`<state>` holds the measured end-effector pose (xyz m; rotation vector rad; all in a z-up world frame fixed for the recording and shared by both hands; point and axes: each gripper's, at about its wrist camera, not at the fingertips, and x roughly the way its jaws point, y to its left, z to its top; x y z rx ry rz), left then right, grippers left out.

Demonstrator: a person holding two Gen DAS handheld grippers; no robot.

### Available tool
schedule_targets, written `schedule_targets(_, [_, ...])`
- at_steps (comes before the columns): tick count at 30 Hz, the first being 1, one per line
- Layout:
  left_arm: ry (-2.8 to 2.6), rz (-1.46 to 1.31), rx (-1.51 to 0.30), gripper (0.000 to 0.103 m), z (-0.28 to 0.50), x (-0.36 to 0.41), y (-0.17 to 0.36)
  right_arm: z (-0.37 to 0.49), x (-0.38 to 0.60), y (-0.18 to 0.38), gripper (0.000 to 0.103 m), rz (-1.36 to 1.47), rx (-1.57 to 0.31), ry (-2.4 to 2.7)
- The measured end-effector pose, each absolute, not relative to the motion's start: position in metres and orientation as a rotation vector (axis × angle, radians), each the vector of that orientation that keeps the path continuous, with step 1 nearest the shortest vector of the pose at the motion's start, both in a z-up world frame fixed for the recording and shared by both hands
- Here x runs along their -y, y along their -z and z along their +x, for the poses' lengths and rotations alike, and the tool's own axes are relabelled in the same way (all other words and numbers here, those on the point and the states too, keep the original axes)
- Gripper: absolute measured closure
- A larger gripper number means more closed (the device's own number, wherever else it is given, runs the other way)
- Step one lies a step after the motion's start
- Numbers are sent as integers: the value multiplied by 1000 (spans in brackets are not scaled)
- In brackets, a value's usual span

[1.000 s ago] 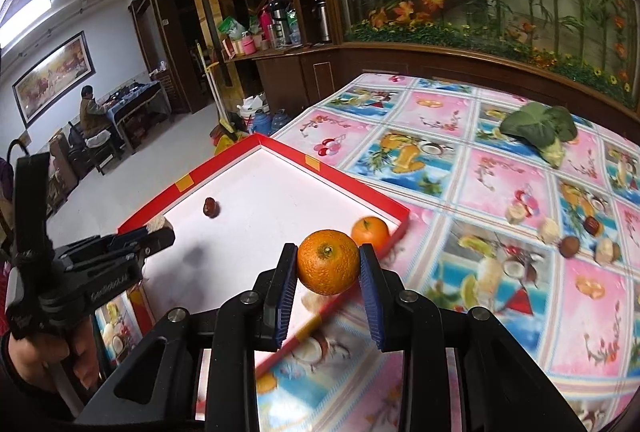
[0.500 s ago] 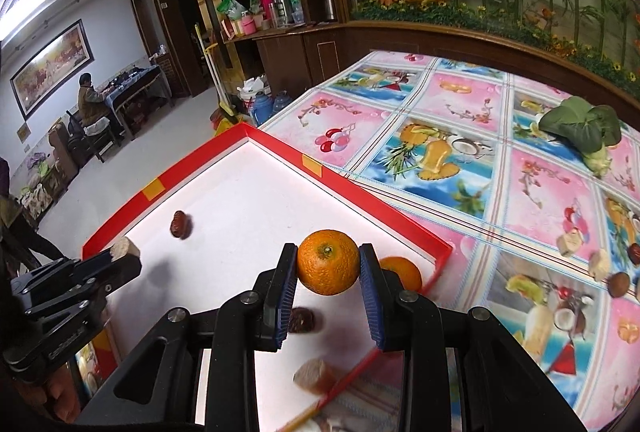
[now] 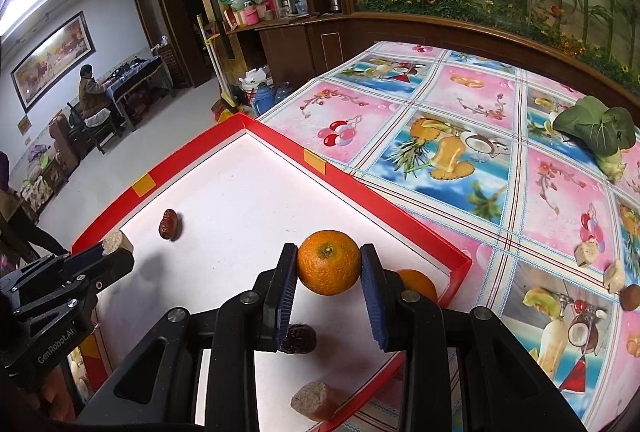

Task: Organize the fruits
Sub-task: 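Carry the orange and beige piece over the tray and open both tools, then grasp a beige cylinder piece with the right tool while the left tool grasps a beige piece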

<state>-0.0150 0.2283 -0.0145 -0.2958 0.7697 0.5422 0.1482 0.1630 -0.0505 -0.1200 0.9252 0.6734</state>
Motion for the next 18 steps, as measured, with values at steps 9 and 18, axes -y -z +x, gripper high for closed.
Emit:
schedule_targets(9, [-644,-376,-649,16,-43,-238,-4,139,-142,24,52,-108,-864,-657])
schedule_targets(18, [-677,-483,-527,1,-55,-215,-16,110,-28,-6,0,-38,-817,-494])
